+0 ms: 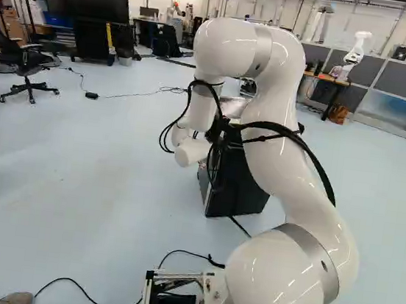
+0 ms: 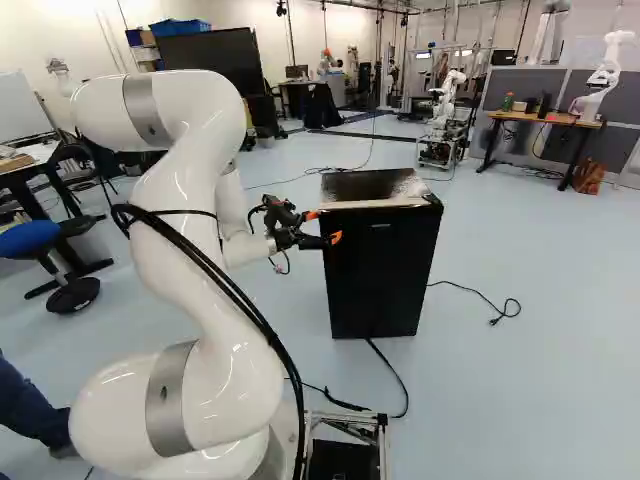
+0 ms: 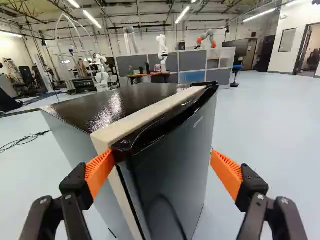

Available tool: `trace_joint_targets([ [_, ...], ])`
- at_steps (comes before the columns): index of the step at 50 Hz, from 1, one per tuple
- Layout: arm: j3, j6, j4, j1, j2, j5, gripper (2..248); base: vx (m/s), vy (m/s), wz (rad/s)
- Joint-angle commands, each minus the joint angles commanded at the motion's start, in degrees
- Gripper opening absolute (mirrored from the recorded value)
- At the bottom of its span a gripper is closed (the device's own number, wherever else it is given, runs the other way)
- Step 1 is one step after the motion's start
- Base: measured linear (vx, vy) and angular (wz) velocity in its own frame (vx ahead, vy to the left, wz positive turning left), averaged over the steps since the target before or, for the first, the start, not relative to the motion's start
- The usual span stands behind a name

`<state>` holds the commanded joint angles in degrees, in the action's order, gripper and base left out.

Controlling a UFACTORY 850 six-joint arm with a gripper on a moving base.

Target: Grab a drink from the fridge

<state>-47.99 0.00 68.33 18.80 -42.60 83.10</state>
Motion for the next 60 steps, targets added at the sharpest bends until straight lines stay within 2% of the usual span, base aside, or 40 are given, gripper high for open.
trace_joint_targets([
  [13, 0.43, 0.00, 0.80, -0.43, 0.23, 0.00, 247, 0.000, 0.000, 0.000],
  [26, 2.20, 0.00, 3.17, -0.73, 1.15, 0.00, 247, 0.000, 0.000, 0.000],
  [60, 12.50, 0.00, 11.44, -0.31, 6.09, 0.00, 247, 0.000, 0.000, 0.000],
])
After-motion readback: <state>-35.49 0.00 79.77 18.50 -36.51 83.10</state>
